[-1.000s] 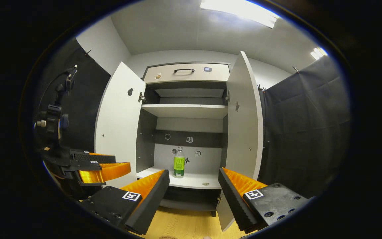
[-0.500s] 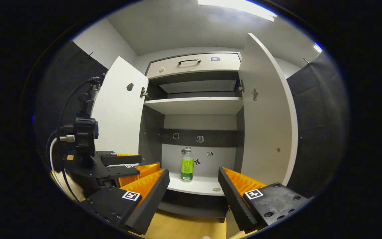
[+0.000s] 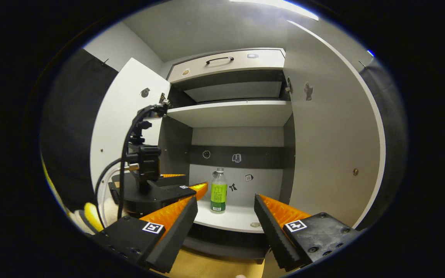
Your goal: Grasp the bottle in the cabinet with the left hand and place it on the coaster, then close the right door with the right hand and the left door with the left hand.
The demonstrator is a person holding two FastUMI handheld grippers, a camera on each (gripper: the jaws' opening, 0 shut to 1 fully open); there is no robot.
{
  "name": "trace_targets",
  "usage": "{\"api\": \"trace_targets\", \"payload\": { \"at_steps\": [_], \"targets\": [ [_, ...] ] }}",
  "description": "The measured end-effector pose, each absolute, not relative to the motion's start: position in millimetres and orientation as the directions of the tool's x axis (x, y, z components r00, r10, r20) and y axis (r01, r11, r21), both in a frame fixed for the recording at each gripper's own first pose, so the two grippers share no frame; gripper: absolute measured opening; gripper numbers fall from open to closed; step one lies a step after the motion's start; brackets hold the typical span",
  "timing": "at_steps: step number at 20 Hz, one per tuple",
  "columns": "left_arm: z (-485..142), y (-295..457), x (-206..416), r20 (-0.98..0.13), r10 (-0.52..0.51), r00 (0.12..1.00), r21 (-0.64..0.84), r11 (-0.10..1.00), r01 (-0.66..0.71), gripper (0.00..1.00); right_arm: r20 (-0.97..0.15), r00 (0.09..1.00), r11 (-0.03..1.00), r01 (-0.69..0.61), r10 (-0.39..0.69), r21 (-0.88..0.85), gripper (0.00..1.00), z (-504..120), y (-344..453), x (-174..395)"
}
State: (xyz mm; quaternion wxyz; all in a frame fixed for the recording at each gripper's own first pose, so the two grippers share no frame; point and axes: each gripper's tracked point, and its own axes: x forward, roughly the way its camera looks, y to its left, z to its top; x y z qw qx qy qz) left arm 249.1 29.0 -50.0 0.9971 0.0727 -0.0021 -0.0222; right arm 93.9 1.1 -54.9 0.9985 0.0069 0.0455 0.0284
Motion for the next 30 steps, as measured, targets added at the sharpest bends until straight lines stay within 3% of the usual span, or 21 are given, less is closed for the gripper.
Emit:
{"api": "trace_targets", "payload": {
  "at_steps": [14, 30],
  "targets": [
    [-84.4, 37.9, 350.2, -0.013, -0.022, 1.0, 0.125, 0.992, 0.023, 0.94, -0.115, 0.99, 0.997, -0.078, 0.08, 0.018, 0.98, -76.7, -16.1, 137.3],
    [-111.3, 49.6, 400.9, -0.031, 0.024, 0.999, 0.117, 0.993, -0.021, 0.94, -0.162, 0.979, 0.992, -0.124, 0.125, 0.017, 0.98, -100.4, -20.6, 154.8]
  ]
}}
